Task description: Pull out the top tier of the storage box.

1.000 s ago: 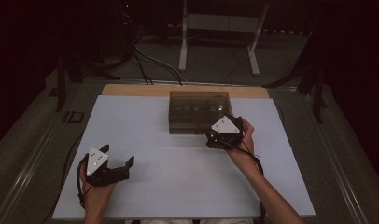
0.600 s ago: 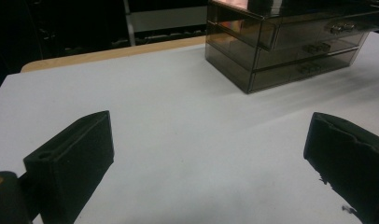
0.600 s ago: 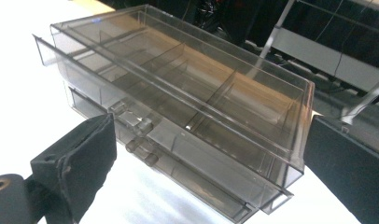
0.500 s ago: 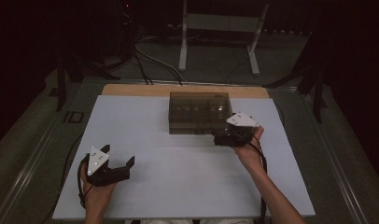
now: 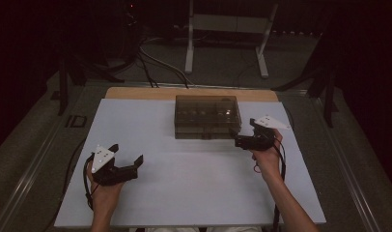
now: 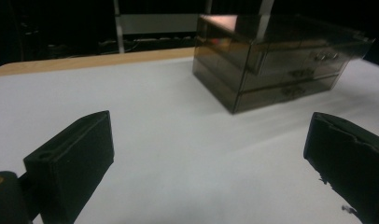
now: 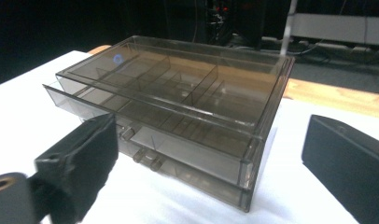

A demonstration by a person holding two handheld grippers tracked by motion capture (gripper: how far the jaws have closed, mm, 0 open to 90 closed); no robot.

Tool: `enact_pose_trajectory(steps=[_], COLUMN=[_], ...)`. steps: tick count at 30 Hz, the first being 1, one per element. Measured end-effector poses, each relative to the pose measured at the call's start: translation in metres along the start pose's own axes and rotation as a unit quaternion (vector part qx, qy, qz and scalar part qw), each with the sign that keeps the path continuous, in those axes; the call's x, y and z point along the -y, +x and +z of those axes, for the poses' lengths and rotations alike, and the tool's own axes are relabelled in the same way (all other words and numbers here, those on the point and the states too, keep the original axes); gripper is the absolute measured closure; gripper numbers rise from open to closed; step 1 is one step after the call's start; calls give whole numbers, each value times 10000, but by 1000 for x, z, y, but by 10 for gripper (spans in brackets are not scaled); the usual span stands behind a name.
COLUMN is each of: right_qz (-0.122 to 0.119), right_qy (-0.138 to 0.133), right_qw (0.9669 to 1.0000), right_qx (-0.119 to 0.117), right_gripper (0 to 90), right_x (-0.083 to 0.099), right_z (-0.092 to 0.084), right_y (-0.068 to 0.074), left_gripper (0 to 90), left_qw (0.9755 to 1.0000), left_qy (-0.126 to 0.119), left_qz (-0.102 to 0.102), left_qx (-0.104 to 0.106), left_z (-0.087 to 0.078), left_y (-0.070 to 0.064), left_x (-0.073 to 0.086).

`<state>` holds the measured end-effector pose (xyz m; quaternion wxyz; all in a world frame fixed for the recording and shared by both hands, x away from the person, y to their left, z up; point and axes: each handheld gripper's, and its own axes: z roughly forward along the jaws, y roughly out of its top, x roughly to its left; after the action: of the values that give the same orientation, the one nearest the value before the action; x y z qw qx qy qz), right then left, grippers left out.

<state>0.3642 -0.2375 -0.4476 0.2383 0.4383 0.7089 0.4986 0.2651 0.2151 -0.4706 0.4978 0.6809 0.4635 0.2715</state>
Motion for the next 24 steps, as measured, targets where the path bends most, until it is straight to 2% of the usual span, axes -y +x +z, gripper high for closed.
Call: enact_pose_trajectory(steps=[1, 9, 11, 24], right_qz=[82, 190, 209, 218], right_qy=[2, -57, -53, -26], right_qw=[10000, 9998, 9997, 9997], right_qx=[-56, -94, -89, -105], right_gripper=[50, 45, 44, 35], right_x=[2, 5, 6, 10], right_z=[1, 2, 2, 3], right_y=[-2, -3, -3, -1], left_gripper=[33, 33, 33, 33], left_qw=[10000, 9999, 9999, 9991], left_qy=[2, 16, -3, -128], left_qz=[5, -4, 48, 29], left_qx=[8, 135, 130, 398], left_z=[1, 14, 19, 43], left_y=[-1, -6, -11, -23], left_x=[-1, -12, -16, -26])
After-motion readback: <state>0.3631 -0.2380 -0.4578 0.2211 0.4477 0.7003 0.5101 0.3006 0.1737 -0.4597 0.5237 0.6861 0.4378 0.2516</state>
